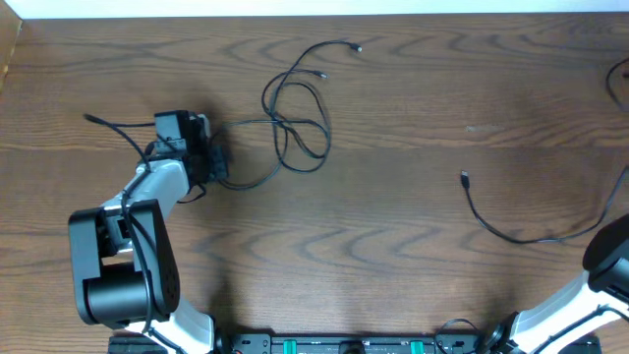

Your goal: Untangle cables

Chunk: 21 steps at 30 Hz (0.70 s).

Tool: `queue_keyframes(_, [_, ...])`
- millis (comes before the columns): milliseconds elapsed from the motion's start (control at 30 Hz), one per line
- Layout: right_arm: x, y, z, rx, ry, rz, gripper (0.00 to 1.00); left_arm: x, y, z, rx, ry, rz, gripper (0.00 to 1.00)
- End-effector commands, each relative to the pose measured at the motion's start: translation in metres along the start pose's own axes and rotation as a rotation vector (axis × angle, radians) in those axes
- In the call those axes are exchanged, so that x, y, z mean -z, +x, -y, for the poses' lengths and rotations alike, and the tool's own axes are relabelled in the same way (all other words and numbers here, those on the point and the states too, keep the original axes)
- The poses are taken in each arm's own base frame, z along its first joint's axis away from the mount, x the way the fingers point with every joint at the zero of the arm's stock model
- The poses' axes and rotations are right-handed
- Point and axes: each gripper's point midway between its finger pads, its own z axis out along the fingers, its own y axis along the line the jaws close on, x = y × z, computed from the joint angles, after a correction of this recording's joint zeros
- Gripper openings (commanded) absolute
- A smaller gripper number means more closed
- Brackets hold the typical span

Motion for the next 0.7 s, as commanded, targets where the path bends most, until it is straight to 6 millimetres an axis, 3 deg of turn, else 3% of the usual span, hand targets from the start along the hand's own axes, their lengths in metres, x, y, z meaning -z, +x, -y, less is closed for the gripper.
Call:
queue_keyframes(0, [-0.001, -0.001, -0.01, -0.047, -0.082, -0.005, 0.01, -0.004, 0.015, 0.018, -0.043, 0.049, -0.048, 0.07])
queue_keyframes(200, [0.019, -0.011, -0.074, -0.038, -0.48, 0.02, 0.01, -0.006, 0.018, 0.035, -0.084, 0.067, -0.054, 0.07])
queue_keyframes(333, [0.035, -0.02, -0.09, -0.149, -0.648, 0.012, 0.01, -0.006, 0.019, 0.04, -0.096, 0.072, -0.057, 0.08])
queue_keyframes(467, [0.033, -0.025, -0.068, -0.24, -0.597, 0.014, 0.01, -0.006, 0.019, 0.04, -0.096, 0.072, -0.058, 0.08])
queue_keyframes(667, [0.009, -0.004, 0.023, -0.36, -0.196, -0.017, 0.01, -0.006, 0.02, 0.039, -0.095, 0.072, -0.061, 0.07])
